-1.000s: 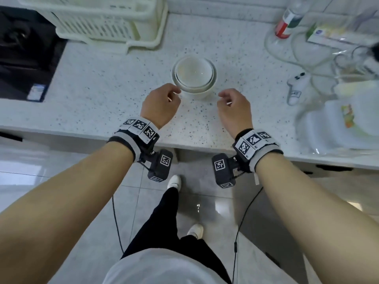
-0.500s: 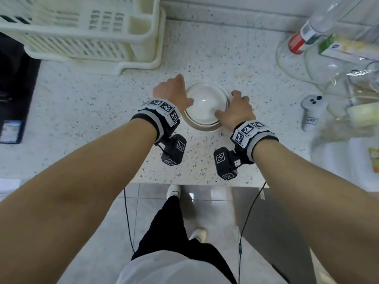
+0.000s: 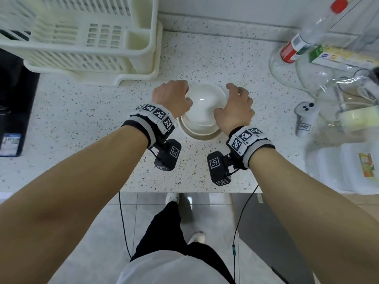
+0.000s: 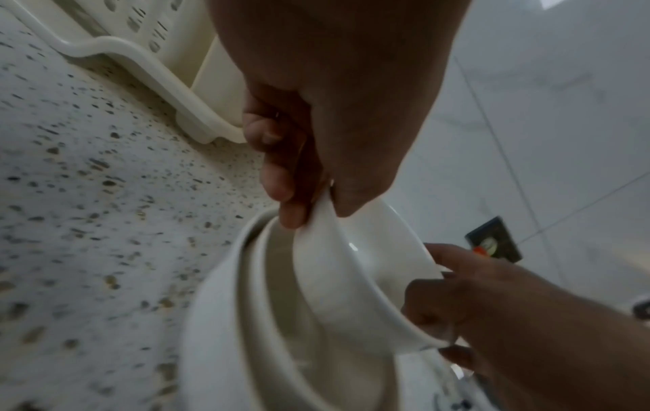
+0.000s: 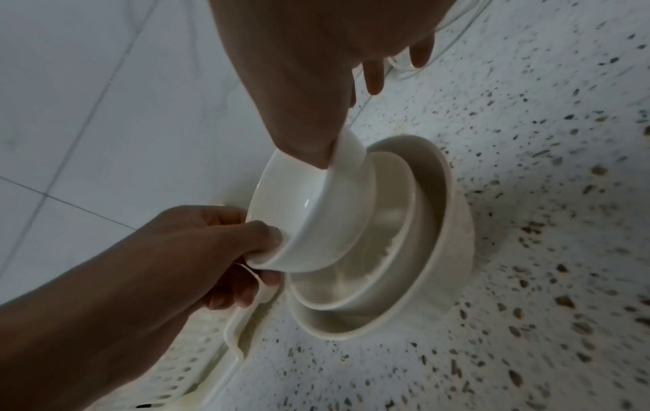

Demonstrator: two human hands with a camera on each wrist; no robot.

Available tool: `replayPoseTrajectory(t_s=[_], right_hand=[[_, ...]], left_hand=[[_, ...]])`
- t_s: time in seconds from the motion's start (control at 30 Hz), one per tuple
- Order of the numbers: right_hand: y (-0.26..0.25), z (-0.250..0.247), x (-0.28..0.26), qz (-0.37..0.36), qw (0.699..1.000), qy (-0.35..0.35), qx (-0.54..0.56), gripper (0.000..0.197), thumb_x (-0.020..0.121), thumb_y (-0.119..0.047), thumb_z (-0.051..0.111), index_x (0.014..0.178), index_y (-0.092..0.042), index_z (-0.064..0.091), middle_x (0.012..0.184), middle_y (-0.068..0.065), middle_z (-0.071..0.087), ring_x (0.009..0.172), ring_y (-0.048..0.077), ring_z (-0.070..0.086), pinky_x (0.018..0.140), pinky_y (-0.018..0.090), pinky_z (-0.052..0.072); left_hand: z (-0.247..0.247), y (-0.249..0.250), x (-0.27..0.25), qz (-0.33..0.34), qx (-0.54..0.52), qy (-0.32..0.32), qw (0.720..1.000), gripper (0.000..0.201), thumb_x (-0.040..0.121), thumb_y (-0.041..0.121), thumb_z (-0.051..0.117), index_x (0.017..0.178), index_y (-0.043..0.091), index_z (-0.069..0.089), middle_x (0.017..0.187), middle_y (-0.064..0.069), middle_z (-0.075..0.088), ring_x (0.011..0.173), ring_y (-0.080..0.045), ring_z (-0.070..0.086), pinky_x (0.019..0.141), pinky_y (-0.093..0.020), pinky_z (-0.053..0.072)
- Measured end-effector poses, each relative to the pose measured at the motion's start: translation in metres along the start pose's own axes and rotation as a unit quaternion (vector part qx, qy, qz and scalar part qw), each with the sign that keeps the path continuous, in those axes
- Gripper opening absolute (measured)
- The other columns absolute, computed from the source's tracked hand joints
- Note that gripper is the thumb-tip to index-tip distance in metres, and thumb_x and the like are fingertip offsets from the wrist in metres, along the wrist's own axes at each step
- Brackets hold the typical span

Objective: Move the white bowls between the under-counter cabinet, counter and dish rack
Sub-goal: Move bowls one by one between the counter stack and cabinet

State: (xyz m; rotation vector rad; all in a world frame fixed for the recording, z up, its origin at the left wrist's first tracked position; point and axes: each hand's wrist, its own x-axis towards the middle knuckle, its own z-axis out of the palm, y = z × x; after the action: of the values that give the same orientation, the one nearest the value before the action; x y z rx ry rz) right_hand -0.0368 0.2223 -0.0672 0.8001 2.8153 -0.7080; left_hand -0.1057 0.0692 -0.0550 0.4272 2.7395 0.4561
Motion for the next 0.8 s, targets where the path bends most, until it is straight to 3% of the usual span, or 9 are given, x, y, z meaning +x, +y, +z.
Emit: replayPoseTrajectory(t_s=[0.07, 0.13, 0.2, 0.27, 0.37, 0.43, 0.6, 0.7, 0.8], right_hand=[[0.000, -0.014, -0.006, -0.035, 0.998, 0.024, 0.041, 0.069, 0.077, -0.013, 0.056, 0.142, -0.026, 0.037, 0.145, 0.005, 0.038, 0.131, 0.028, 0.038, 0.105, 0.047, 0.037], [0.004, -0.031, -0.015, -0.056, 0.985, 0.025, 0.159, 0.062, 0.081, -0.009, 0.054, 0.140, -0.023, 0.041, 0.134, 0.004, 0.048, 0.116, 0.019, 0.050, 0.095, 0.031, 0.047], [0.010, -0.049, -0.030, -0.041, 0.955, 0.009, 0.293, 0.054, 0.088, -0.010, 0.055, 0.139, -0.023, 0.043, 0.122, 0.000, 0.055, 0.095, 0.008, 0.058, 0.082, 0.019, 0.051], [0.018, -0.065, -0.050, 0.001, 0.928, -0.027, 0.371, 0.042, 0.093, -0.021, 0.054, 0.134, -0.025, 0.047, 0.117, 0.001, 0.057, 0.090, 0.008, 0.061, 0.079, 0.027, 0.057], [0.029, -0.078, -0.090, 0.077, 0.887, -0.125, 0.438, 0.019, 0.098, -0.034, 0.042, 0.104, -0.028, 0.059, 0.108, 0.001, 0.062, 0.094, 0.019, 0.063, 0.069, 0.035, 0.060], [0.044, -0.081, -0.117, 0.116, 0.862, -0.149, 0.470, 0.024, 0.099, -0.038, 0.037, 0.092, -0.028, 0.057, 0.098, 0.001, 0.063, 0.087, 0.020, 0.064, 0.064, 0.035, 0.059], [0.107, -0.079, -0.178, 0.199, 0.799, -0.142, 0.550, 0.025, 0.098, -0.037, 0.035, 0.096, -0.020, 0.054, 0.099, 0.009, 0.062, 0.088, 0.026, 0.065, 0.072, 0.044, 0.061], [0.150, -0.076, -0.216, 0.233, 0.750, -0.153, 0.600, 0.037, 0.096, -0.036, 0.036, 0.119, -0.013, 0.054, 0.109, 0.013, 0.064, 0.095, 0.032, 0.066, 0.067, 0.045, 0.060], [0.186, -0.073, -0.247, 0.248, 0.736, -0.149, 0.612, 0.032, 0.098, -0.037, 0.035, 0.108, -0.014, 0.054, 0.106, 0.013, 0.065, 0.093, 0.033, 0.068, 0.069, 0.049, 0.061]], left_hand=[[-0.013, 0.007, -0.007, -0.004, -0.068, -0.020, 0.997, 0.018, 0.090, 0.018, 0.051, 0.098, 0.008, 0.065, 0.069, -0.001, 0.070, 0.071, -0.020, 0.071, 0.068, -0.032, 0.054], [-0.022, 0.014, -0.013, -0.024, -0.146, -0.053, 0.988, 0.014, 0.093, 0.013, 0.052, 0.091, 0.004, 0.064, 0.058, 0.000, 0.066, 0.065, -0.016, 0.071, 0.071, -0.030, 0.058], [-0.026, 0.018, -0.026, -0.043, -0.212, -0.057, 0.975, 0.016, 0.092, 0.009, 0.055, 0.079, 0.004, 0.062, 0.056, -0.003, 0.064, 0.053, -0.014, 0.064, 0.063, -0.023, 0.054], [-0.025, 0.022, -0.044, -0.036, -0.256, -0.070, 0.964, 0.021, 0.089, 0.009, 0.059, 0.070, 0.001, 0.064, 0.055, -0.006, 0.064, 0.044, -0.012, 0.055, 0.053, -0.021, 0.048], [-0.013, 0.035, -0.076, -0.035, -0.293, -0.118, 0.948, 0.018, 0.087, 0.010, 0.062, 0.086, -0.004, 0.071, 0.058, -0.008, 0.066, 0.048, -0.015, 0.055, 0.047, -0.019, 0.044], [0.002, 0.051, -0.101, -0.048, -0.313, -0.131, 0.940, 0.020, 0.088, 0.013, 0.062, 0.094, -0.005, 0.070, 0.062, -0.009, 0.066, 0.054, -0.020, 0.057, 0.052, -0.025, 0.046], [0.046, 0.095, -0.182, -0.125, -0.407, -0.128, 0.896, 0.028, 0.094, 0.036, 0.054, 0.099, 0.010, 0.063, 0.072, -0.004, 0.066, 0.062, -0.018, 0.062, 0.058, -0.026, 0.046], [0.070, 0.117, -0.227, -0.143, -0.439, -0.176, 0.869, 0.038, 0.094, 0.051, 0.048, 0.091, 0.016, 0.064, 0.078, -0.001, 0.073, 0.074, -0.020, 0.071, 0.061, -0.026, 0.045], [0.092, 0.133, -0.263, -0.140, -0.423, -0.210, 0.870, 0.044, 0.096, 0.054, 0.044, 0.093, 0.015, 0.064, 0.084, -0.005, 0.077, 0.077, -0.022, 0.074, 0.056, -0.024, 0.044]])
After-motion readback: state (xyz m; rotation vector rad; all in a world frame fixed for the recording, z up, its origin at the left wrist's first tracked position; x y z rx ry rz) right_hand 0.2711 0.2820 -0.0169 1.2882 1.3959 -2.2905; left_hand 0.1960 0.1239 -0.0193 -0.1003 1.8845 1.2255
